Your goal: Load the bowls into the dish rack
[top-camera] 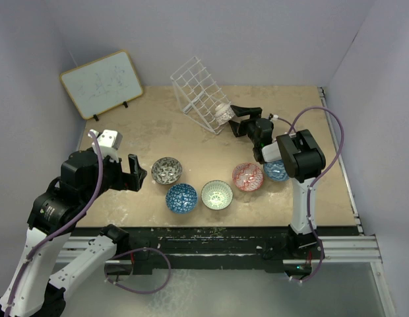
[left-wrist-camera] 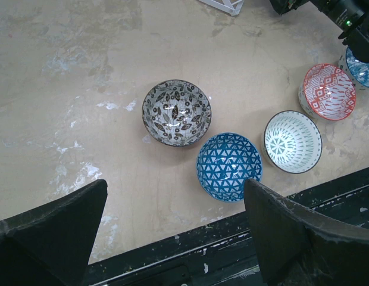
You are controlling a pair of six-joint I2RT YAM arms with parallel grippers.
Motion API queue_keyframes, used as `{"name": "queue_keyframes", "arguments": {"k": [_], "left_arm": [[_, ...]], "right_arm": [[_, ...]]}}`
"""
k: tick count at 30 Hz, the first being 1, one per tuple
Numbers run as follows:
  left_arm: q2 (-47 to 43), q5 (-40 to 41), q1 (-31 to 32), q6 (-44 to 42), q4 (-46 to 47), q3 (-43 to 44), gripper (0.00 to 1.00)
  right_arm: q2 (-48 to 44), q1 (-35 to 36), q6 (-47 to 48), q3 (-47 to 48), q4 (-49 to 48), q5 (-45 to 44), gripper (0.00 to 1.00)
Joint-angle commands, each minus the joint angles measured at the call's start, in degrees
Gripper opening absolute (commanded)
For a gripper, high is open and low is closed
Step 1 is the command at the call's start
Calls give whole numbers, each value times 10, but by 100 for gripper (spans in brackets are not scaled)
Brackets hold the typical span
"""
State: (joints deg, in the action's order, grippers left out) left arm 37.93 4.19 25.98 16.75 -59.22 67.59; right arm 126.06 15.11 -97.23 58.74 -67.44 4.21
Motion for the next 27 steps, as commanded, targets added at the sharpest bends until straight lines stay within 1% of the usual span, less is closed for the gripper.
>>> {"name": "queue_keyframes", "arguments": {"k": [1,5,8,14,18,21,27], "left_arm": [[2,-7,-3,-2,25,-1,99],[-1,-8,-3,-1,23,-1,99],[-5,-9,-3,1,21,-1,99],[-9,-12,-3,5,17,-1,99],[-11,-13,-3,7,16,-1,99],[-11,-15,-3,8,18,-1,99],[-6,-18,-3,8,30,-5,99]], "right_arm": [[-69,4,41,-6,38,-1,83],[-99,4,66,-6,96,-6,84],[-112,4,76,-30,122,-5,84],[-124,4,85,-56,129,0,84],[-149,4,105,-80,142,-6,84],[-194,4,138,-98,178,-22,85],[-329,4,226,-136,301,-74,86]]}}
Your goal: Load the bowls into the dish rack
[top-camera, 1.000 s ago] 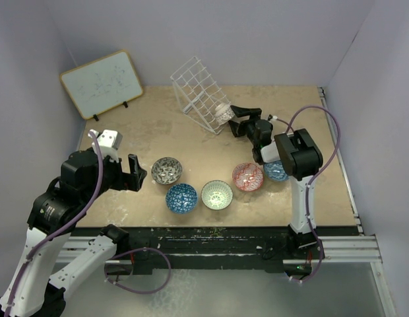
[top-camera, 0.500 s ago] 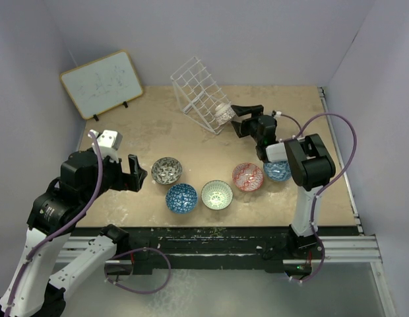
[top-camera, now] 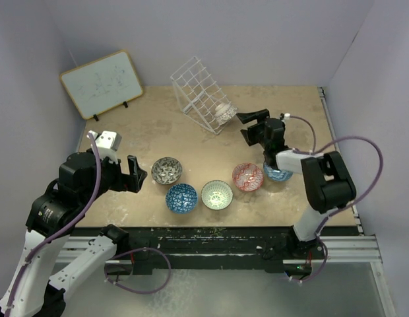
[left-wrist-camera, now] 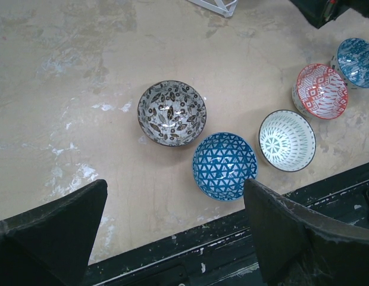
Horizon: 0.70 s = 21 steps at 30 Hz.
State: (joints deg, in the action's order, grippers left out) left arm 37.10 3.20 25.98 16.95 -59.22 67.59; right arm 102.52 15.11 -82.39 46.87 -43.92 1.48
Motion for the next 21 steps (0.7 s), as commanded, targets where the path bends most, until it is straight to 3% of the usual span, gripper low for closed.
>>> {"name": "queue_keyframes", "arguments": {"k": [1,5,9,15,21], "left_arm": [[2,-10,-3,6,33,-6,99],[2,-19,-3,8,42,-11,99],[0,-23,-3,7,44,-12,99],[-5,-29,-3,5,46,-12,99],[-8,-41,-3,4,55,-18,99]], "right_arm": [[-118,4,88,-26,84,-53,85],[-220,4,140,-62,155,-84,86],[-292,4,245,-37,302,-103,86],[-312,4,390,30,554,-172,83],[-306,4,434,44,646,-214,80]]}}
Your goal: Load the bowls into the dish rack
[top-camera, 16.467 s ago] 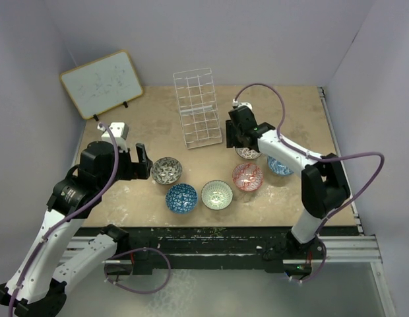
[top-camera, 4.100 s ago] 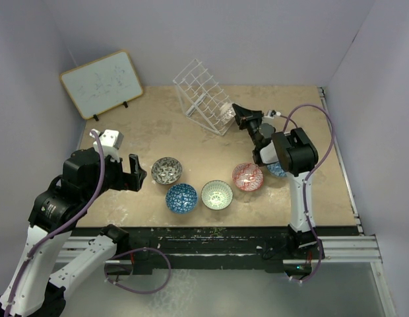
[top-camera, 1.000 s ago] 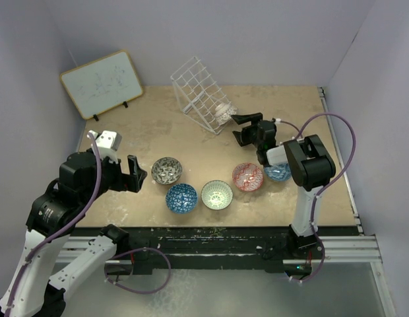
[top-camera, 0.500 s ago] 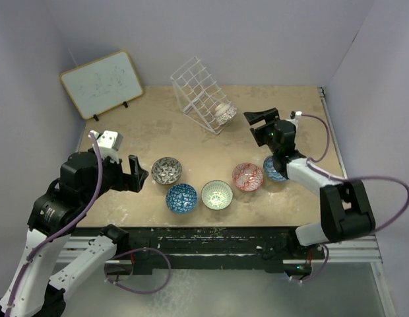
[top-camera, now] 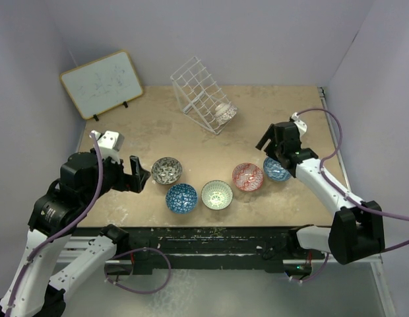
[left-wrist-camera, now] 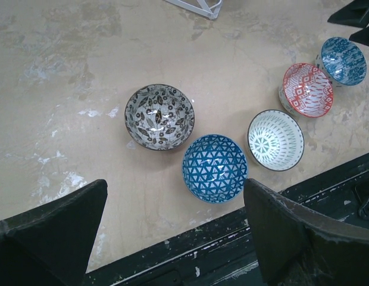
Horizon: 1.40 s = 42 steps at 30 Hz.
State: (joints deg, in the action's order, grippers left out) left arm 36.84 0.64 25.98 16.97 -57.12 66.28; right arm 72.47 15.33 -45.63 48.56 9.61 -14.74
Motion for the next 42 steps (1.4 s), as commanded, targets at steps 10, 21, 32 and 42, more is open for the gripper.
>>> {"name": "queue_keyframes", "arguments": {"k": [10,21,32,42], "left_arm": [[-26,-25,-3,8,39,-10,99],[-34,-23,-3,12,21,1,99],[-30,-20,-3,13,17,2,99],[-32,-14,-3,17,16,2,99]], "right_arm": [[50,1,80,46,116,-37,65],[138,1,78,72,91,-17,47],[164,1,85,62,71,-32,32],[134,1,94,62,71,-47,0]]}}
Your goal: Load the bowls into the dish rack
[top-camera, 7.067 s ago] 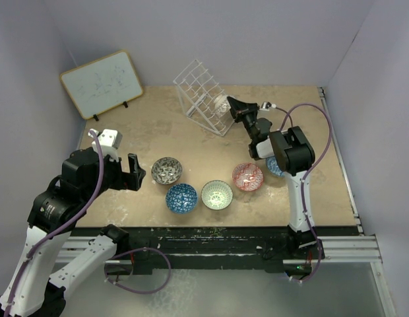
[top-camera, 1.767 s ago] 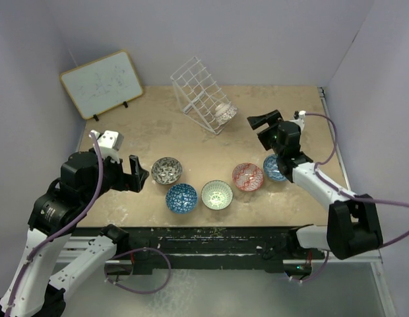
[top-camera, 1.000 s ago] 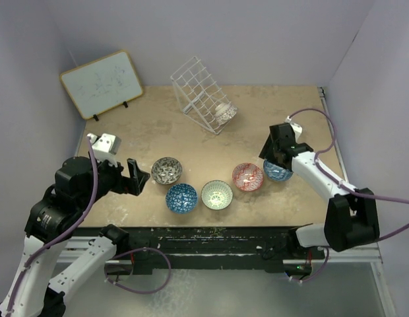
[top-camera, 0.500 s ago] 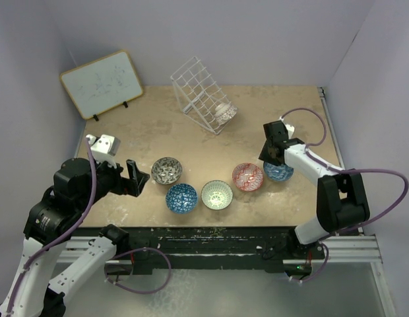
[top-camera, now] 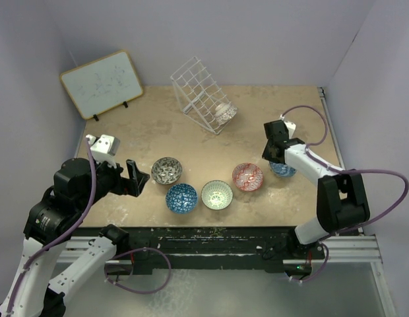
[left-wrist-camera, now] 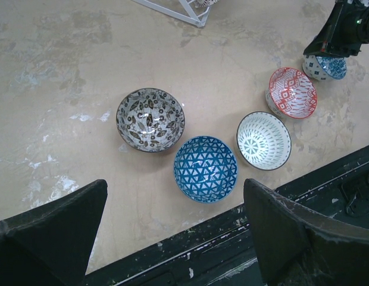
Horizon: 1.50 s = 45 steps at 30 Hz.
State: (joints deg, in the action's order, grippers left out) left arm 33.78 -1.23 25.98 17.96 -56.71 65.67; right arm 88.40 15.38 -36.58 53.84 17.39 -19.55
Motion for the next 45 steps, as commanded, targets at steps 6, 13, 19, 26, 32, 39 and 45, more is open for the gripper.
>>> {"name": "queue_keyframes", "arguments": {"k": [6,13,19,26,32,39,45], "left_arm": [[4,4,-3,6,16,9,99],[7,7,-3,9,14,13,99],[8,9,-3,10,9,19,99],[12,9,-3,11,7,27,99],[22,16,-3,8,-5,44,99],[24,26,-3,11,-10,50,99],[32,28,-3,13,-17,53,99]], "right_arm": [[-78,1,25,28,-51,60,0],[-140,1,8,33,-170,191,0],[-171,0,-40,31,-333,300,0],[-115,0,-164,29,-609,426,0],[-28,0,-262,54,-817,455,0],[121,0,-423,99,-1047,458,0],[268,0,-551,131,-1241,399,0]]}}
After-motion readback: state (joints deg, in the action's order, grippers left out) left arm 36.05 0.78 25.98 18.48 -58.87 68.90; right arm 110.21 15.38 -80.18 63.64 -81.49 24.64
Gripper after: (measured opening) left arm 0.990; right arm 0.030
